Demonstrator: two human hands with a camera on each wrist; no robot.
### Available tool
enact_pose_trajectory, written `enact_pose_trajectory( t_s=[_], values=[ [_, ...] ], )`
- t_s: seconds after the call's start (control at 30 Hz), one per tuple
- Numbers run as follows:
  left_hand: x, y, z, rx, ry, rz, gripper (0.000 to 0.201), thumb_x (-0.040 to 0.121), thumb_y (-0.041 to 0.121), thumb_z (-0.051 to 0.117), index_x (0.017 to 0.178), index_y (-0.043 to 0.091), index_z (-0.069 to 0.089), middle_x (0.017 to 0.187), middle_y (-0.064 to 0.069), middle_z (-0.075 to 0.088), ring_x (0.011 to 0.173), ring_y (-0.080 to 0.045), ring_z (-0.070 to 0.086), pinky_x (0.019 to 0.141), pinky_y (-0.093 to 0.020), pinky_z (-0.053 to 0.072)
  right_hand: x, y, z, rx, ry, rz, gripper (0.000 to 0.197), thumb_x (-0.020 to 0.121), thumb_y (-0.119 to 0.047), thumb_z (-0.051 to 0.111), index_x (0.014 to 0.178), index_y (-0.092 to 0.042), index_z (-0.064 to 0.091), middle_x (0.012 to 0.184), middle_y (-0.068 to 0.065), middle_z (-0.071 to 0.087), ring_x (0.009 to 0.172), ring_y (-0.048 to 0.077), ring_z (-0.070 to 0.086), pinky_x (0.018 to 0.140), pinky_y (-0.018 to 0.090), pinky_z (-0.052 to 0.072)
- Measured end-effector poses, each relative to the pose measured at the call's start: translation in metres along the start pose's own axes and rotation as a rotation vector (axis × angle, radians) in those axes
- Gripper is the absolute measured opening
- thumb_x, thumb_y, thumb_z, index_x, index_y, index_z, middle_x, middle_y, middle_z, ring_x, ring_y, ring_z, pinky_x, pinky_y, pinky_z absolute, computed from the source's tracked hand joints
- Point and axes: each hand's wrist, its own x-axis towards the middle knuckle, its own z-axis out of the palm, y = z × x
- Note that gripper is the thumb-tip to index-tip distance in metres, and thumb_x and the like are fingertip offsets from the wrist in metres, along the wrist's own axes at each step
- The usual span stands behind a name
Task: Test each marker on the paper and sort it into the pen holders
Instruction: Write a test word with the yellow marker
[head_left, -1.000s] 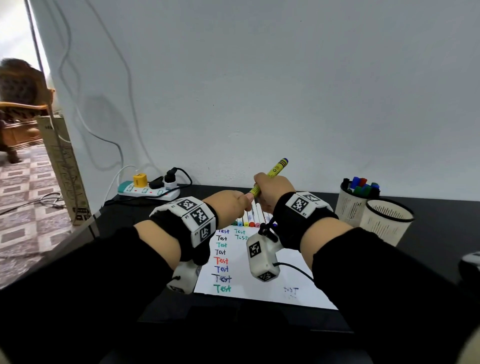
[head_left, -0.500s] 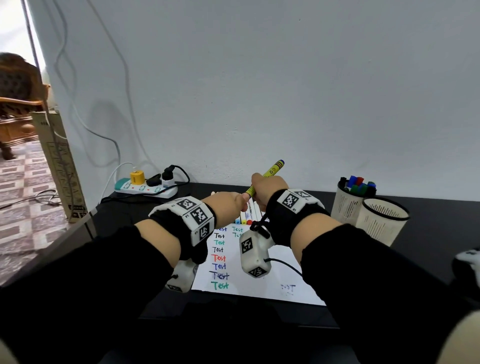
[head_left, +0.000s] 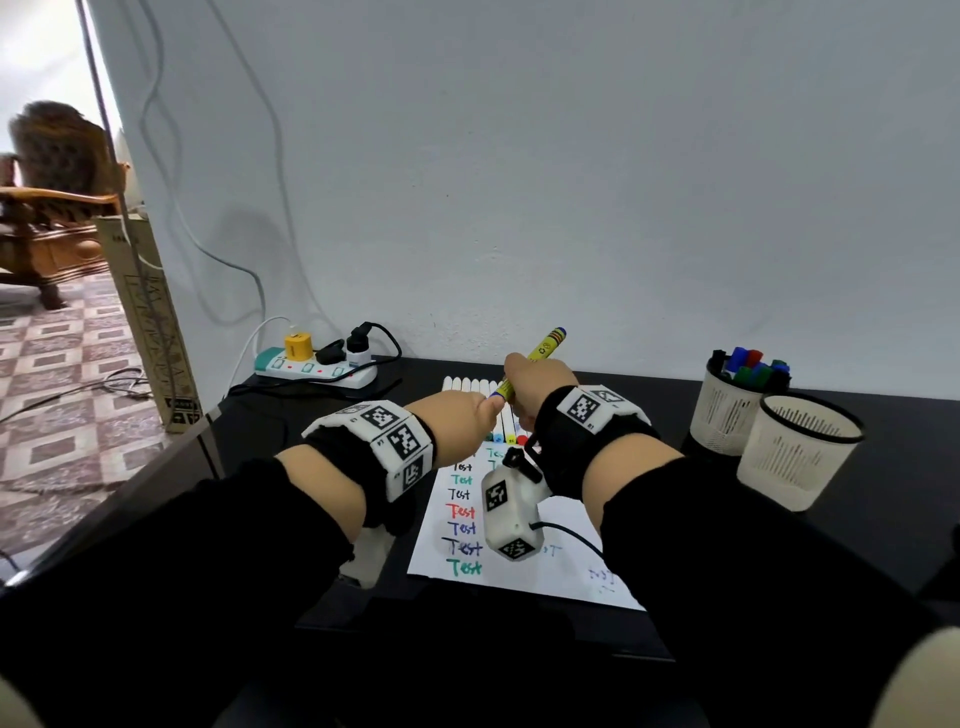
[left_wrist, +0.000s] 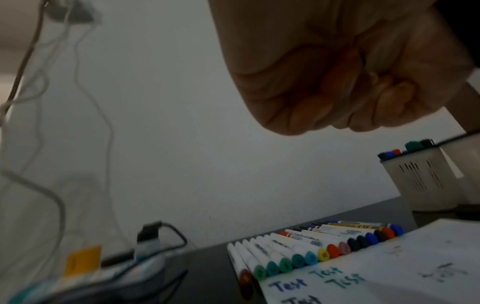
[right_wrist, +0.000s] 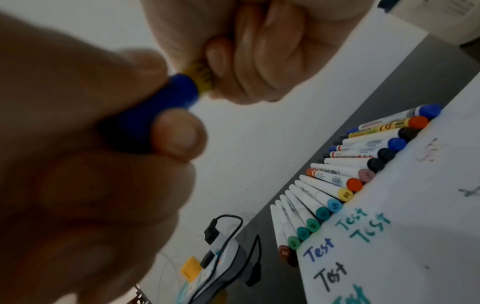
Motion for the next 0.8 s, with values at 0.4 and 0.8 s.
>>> enact_pose_trajectory(
  t_s=[0.4,0.8],
  values=[
    [-0.007,-0.019,-0.011,-0.12,-0.062,-0.064,0.045,0.104,0.029,0.018,0.11,0.007,0.058,0.113,-0.015,0.06,0.097,-0.025,0.054,0.082,-0.023,0.035,0.027,0.036,-0.036,0.326,0.073,0.06,0.039,0.091,-0.038,0.055,0.064,-0.011,0.049,0.051,0.001,0.042,0.041,0.013,0.034,0.041,0.024,0.027],
    [0.026,-0.049,0.015,-0.061,0.123,-0.186,0.043,0.098,0.046,0.035,0.112,0.012,0.057,0.09,-0.002,0.059,0.081,-0.017,0.054,0.069,-0.027,0.037,0.038,0.074,-0.016,0.392,0.083,0.171,0.024,0.083,-0.026,0.066,0.067,-0.011,0.057,0.057,0.004,0.051,0.039,0.012,0.036,0.04,0.023,0.029]
  ],
)
